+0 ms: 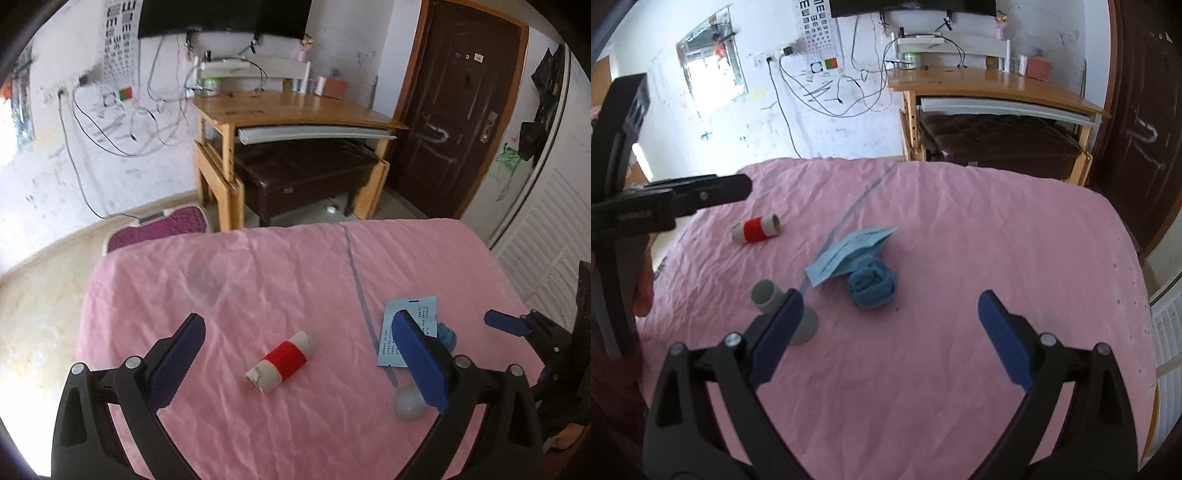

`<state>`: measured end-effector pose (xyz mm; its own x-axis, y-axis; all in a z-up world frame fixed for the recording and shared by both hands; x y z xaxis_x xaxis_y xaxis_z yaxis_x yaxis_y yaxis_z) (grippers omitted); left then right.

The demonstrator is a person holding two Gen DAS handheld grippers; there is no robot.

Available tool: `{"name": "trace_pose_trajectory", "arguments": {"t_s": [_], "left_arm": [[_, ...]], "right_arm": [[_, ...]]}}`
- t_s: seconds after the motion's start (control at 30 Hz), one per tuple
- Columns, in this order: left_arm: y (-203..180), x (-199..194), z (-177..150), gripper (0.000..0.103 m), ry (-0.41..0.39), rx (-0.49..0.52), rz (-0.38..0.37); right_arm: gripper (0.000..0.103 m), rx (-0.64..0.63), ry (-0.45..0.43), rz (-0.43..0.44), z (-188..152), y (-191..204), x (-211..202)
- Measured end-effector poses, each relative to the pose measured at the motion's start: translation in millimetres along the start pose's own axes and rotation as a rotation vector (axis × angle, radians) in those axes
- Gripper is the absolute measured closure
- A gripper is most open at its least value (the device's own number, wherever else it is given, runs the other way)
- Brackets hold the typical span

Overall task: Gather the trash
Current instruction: 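Grasp the red-white tube with the left tool while the right tool grasps the blue cloth ball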

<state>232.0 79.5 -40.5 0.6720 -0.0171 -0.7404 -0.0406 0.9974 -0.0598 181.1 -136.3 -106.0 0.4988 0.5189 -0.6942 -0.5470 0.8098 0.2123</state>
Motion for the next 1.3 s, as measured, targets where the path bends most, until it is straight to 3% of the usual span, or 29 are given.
{"name": "trace_pose_trajectory", "arguments": {"t_s": [0.17,0.23,0.3,0.37,0.53,0.6,0.7,0.83,1.03,1.17,1.3], "left_arm": [[6.2,19.0,-1.9,0.008,0.030,-0.009,-0.053],[5.1,24.0,-1.7,0.018,0.028,0.007,-0.040],[4.6,28.5,-1.5,0.038,0.029,0.024,-0.015],[3.0,33.7,-2.7,0.043,0.039,0.036,-0.014],[-3.7,38.1,-6.7,0.048,0.046,0.085,0.012],[-9.8,42.7,-12.5,0.067,0.070,0.129,0.027],[-15.5,48.7,-20.0,0.076,0.095,0.181,0.055],[-20.2,46.1,-23.9,0.077,0.098,0.212,0.078],[-20.4,39.7,-32.0,0.077,0.095,0.226,0.032],[-23.9,41.5,-35.5,0.077,0.086,0.260,0.078],[-22.1,41.5,-34.6,0.077,0.091,0.249,0.065]], "right_arm": [[0.011,-0.004,0.007,-0.010,1.7,-1.2,5.0],[0.011,-0.006,0.010,-0.014,2.0,-1.0,7.5],[0.011,-0.014,0.014,-0.024,1.6,-1.5,11.2],[0.019,-0.025,0.013,-0.033,1.0,-1.5,13.0],[0.026,-0.041,0.019,-0.046,1.0,-1.3,15.9],[0.027,-0.041,0.020,-0.053,1.6,-2.9,16.4],[0.027,-0.032,0.024,-0.055,1.6,-4.9,18.8],[0.027,-0.029,0.021,-0.060,2.4,-6.5,18.6],[0.027,-0.046,0.047,-0.080,0.8,-7.2,23.8],[0.027,-0.068,0.061,-0.096,2.8,-5.7,28.6],[0.028,-0.086,0.068,-0.104,5.3,-4.7,33.3]]}}
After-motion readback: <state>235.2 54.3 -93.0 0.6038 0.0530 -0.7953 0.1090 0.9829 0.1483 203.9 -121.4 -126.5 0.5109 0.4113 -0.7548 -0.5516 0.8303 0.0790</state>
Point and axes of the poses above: each gripper's, at about its wrist camera, not at the fingertips, and x roughly the way its jaws point, y to its left, z to its top, the point moved 6 cm from there along x, roughly the way its jaws point, and after that the axes turned 8 degrees about z, right-handed, at the moved point
